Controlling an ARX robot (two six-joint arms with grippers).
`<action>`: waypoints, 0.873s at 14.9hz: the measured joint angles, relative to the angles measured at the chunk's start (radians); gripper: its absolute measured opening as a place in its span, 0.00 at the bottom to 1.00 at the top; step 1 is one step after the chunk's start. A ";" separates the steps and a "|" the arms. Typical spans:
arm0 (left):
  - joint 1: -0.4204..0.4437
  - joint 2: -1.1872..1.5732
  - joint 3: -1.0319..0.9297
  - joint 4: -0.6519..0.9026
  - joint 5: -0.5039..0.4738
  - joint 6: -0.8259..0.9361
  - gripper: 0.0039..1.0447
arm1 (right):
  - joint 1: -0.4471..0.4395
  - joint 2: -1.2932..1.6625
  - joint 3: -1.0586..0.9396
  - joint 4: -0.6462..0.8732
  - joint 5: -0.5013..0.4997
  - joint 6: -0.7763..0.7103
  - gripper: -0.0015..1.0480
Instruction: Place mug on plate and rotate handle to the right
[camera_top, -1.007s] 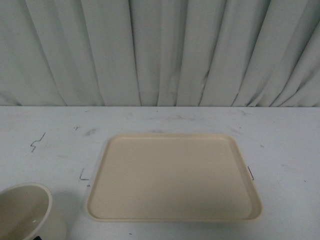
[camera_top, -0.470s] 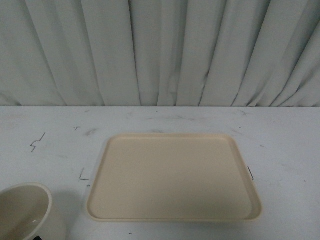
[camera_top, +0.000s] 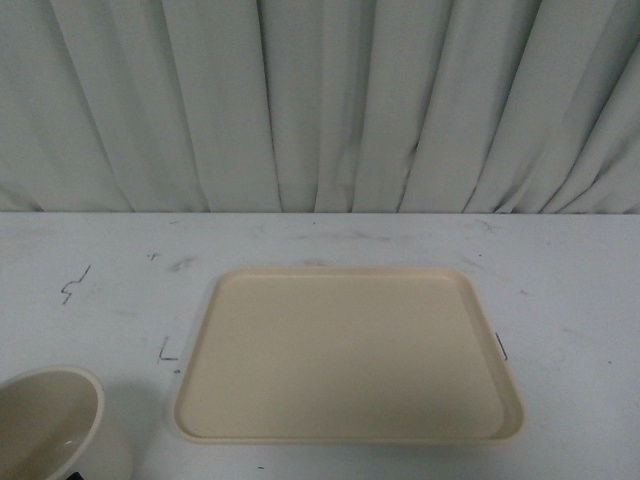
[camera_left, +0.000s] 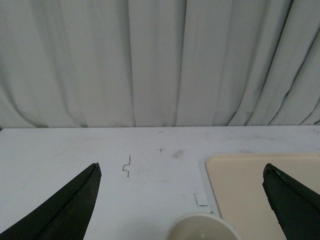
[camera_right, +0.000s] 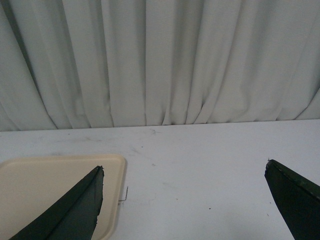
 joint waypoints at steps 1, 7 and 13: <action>0.000 0.000 0.000 0.000 0.000 0.000 0.94 | 0.000 0.000 0.000 0.000 0.000 0.000 0.94; 0.000 0.000 0.000 0.000 0.000 0.000 0.94 | 0.000 0.000 0.000 0.000 0.000 0.000 0.94; 0.000 0.000 0.000 0.000 0.000 0.000 0.94 | 0.000 0.000 0.000 0.000 0.000 0.000 0.94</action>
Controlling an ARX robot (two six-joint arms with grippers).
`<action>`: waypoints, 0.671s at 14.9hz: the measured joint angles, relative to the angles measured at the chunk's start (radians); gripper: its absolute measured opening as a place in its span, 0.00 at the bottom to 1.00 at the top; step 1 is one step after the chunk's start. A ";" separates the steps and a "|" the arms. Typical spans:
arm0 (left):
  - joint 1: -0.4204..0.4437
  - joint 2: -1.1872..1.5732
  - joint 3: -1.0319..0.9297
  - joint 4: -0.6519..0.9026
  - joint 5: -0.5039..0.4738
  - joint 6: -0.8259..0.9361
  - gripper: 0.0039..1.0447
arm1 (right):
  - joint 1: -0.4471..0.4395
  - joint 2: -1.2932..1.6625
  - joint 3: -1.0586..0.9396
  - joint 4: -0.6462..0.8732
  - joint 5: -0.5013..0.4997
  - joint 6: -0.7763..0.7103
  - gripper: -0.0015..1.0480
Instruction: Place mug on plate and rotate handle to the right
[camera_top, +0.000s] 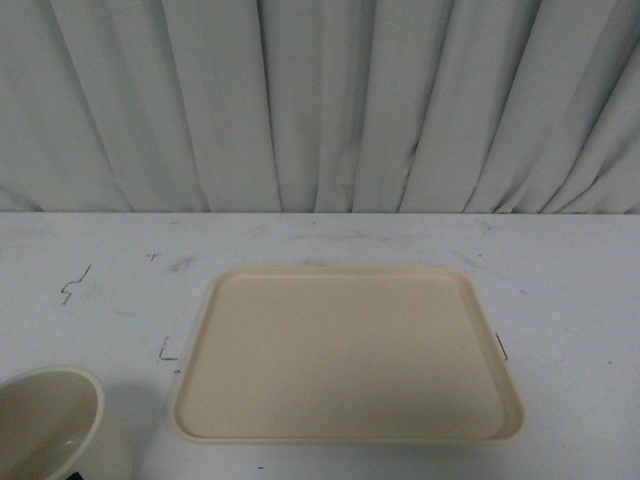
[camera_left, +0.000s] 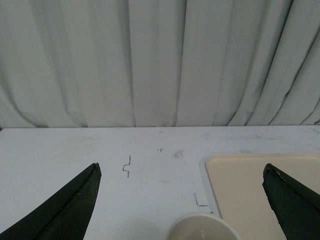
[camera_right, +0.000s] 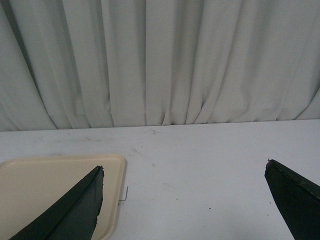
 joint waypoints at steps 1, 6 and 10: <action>0.000 0.000 0.000 0.000 0.000 0.000 0.94 | 0.000 0.000 0.000 0.000 0.000 0.000 0.94; 0.000 0.000 0.000 0.000 0.000 0.000 0.94 | 0.000 0.000 0.000 0.000 0.000 0.000 0.94; 0.000 0.000 0.000 0.000 0.000 0.000 0.94 | 0.000 0.000 0.000 0.000 0.000 0.000 0.94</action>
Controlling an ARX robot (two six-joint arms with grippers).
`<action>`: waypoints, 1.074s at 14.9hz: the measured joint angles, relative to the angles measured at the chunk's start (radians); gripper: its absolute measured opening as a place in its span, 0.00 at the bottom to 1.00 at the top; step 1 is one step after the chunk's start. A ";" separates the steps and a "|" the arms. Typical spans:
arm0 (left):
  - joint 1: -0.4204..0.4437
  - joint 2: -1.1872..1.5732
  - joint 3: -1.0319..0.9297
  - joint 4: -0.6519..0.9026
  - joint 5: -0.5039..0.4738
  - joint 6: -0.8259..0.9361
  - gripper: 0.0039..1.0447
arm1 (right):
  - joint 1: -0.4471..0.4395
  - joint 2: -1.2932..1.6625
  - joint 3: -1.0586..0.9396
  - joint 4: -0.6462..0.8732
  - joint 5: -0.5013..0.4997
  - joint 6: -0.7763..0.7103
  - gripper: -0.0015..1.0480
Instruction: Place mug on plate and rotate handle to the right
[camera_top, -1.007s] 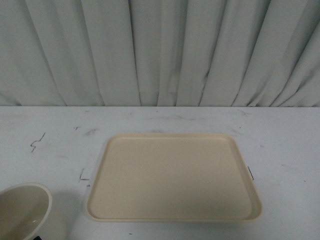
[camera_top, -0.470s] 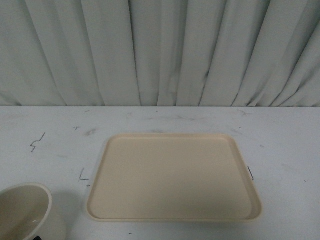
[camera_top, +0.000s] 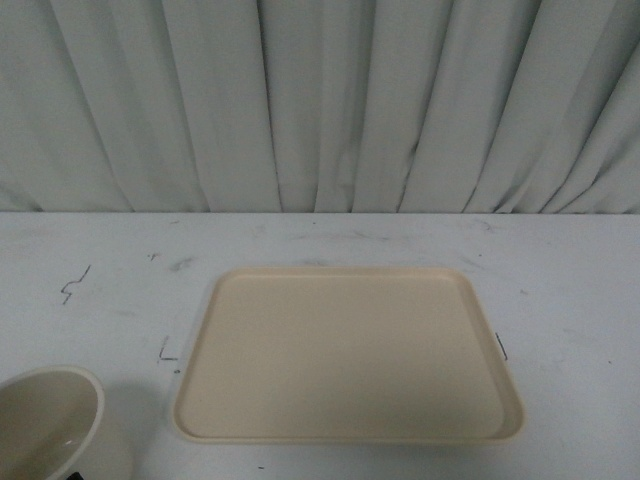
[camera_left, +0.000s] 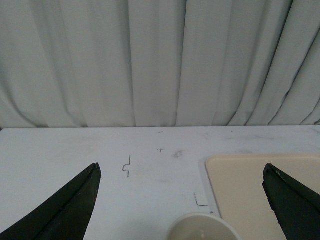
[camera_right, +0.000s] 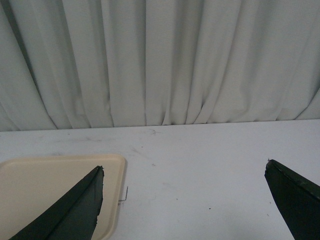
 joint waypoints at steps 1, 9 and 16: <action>0.000 0.000 0.000 0.000 0.000 0.000 0.94 | 0.000 0.000 0.000 0.000 0.000 0.000 0.94; 0.000 0.000 0.000 0.000 0.000 0.000 0.94 | 0.000 0.000 0.000 0.000 0.000 0.000 0.94; 0.000 0.000 0.000 0.000 0.000 0.000 0.94 | 0.000 0.000 0.000 0.000 0.000 0.000 0.94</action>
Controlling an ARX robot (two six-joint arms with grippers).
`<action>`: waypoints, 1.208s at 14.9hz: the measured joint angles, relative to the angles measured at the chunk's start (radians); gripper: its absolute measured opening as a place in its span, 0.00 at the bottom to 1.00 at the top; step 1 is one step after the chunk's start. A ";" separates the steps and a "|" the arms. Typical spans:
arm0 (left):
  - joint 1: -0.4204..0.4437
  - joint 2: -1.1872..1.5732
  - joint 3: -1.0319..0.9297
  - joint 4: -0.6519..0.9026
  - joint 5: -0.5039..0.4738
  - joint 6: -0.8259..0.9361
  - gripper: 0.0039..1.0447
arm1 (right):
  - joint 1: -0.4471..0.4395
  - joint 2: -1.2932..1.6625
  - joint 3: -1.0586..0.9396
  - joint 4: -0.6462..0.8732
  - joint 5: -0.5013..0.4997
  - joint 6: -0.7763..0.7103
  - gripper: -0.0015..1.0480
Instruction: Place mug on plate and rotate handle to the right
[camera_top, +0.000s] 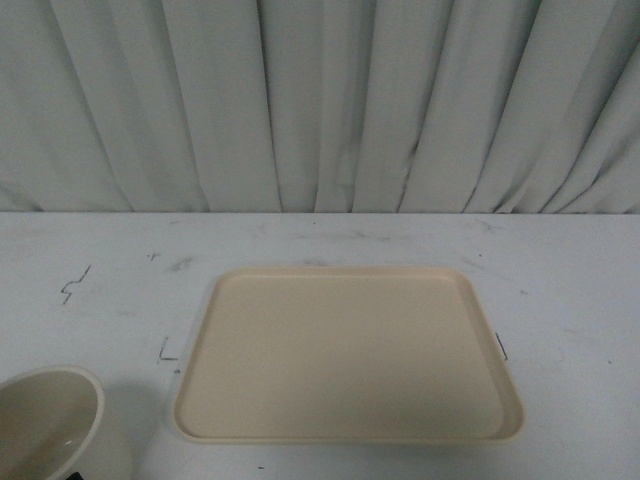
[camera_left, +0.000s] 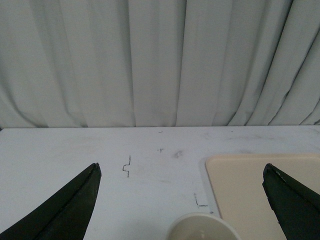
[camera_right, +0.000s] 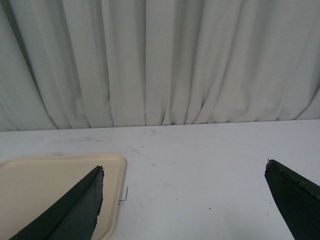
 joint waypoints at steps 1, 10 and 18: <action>0.000 0.000 0.000 0.000 0.000 0.000 0.94 | 0.000 0.000 0.000 0.000 0.000 0.000 0.94; 0.000 0.000 0.000 0.000 0.000 0.000 0.94 | 0.000 0.000 0.000 0.000 0.000 0.000 0.94; -0.022 1.123 0.767 -0.452 -0.088 -0.063 0.94 | 0.000 0.000 0.000 0.000 0.000 0.000 0.94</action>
